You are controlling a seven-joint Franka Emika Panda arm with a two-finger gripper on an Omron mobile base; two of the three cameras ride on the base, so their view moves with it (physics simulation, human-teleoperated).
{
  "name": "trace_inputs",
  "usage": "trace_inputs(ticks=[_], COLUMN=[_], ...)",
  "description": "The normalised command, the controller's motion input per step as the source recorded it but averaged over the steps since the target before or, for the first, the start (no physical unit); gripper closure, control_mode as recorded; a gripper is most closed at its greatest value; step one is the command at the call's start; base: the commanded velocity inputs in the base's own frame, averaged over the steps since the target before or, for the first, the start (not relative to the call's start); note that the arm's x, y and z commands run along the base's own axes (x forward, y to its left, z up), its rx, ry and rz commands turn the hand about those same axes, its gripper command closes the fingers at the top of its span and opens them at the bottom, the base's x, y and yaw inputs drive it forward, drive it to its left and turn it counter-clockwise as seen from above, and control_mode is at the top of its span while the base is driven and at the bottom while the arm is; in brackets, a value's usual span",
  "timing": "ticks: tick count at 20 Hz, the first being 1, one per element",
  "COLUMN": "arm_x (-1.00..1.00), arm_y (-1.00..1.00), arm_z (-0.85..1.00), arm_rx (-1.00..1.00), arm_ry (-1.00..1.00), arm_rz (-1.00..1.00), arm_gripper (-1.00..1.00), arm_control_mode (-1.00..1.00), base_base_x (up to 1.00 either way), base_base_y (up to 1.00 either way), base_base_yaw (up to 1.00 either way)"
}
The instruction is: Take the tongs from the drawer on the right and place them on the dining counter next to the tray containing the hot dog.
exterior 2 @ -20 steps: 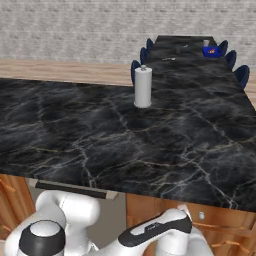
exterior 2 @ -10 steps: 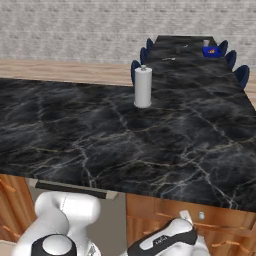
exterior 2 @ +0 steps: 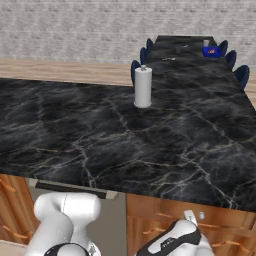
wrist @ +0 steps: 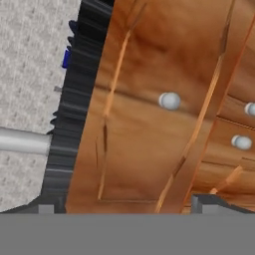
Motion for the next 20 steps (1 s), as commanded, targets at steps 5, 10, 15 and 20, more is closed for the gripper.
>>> trace_inputs(ticks=[5,10,15,20], arm_x=[0.29,0.29,0.18,0.12], arm_y=[-0.15,-0.22,-0.25,-0.23], arm_z=[-0.16,-0.25,-0.33,-0.30], arm_rx=[0.02,0.00,0.00,0.00], arm_ry=[-0.01,-0.03,-0.06,-0.07], arm_rz=[0.00,0.00,0.00,0.00], arm_gripper=[-1.00,-1.00,-1.00,-1.00], arm_control_mode=[-1.00,-1.00,-1.00,-1.00], base_base_x=[0.00,0.00,0.00,0.00], base_base_y=[0.00,0.00,0.00,0.00], base_base_yaw=[0.00,0.00,0.00,0.00])
